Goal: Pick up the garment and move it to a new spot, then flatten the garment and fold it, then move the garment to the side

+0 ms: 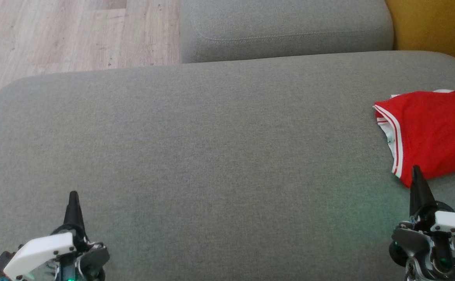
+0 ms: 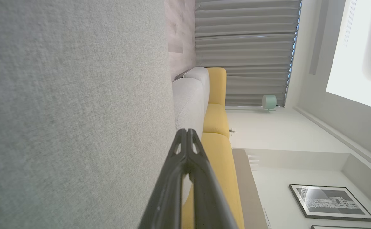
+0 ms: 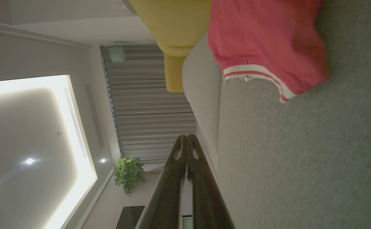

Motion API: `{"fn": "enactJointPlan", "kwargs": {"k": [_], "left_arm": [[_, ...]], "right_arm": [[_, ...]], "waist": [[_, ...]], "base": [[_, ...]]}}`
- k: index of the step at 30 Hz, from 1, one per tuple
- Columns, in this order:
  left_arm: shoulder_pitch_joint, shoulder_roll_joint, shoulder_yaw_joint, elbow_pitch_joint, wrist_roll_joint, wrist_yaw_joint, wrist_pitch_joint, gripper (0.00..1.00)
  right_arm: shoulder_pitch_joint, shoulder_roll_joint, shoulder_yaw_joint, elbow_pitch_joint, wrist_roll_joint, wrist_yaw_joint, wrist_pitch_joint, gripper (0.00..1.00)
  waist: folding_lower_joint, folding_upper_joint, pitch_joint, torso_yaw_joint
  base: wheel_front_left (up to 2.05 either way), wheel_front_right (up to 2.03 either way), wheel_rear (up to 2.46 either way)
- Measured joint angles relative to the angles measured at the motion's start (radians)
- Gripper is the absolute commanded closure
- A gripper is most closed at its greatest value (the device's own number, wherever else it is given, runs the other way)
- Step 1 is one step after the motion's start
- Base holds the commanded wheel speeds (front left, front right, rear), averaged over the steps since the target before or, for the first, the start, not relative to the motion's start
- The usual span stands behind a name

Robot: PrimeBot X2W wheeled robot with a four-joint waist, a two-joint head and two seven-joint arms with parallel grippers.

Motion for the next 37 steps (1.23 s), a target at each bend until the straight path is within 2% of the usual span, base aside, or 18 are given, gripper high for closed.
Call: {"fn": "enactJointPlan", "kwargs": {"k": [37], "left_arm": [[0.0,-0.001,0.001,0.0,0.0,0.0,0.0,1.0]], "right_arm": [[0.0,0.003,-0.01,0.0,-0.007,0.0,0.002,1.0]], "waist": [[0.0,0.0,0.0,0.0]], "base": [[0.0,0.0,0.0]]}}
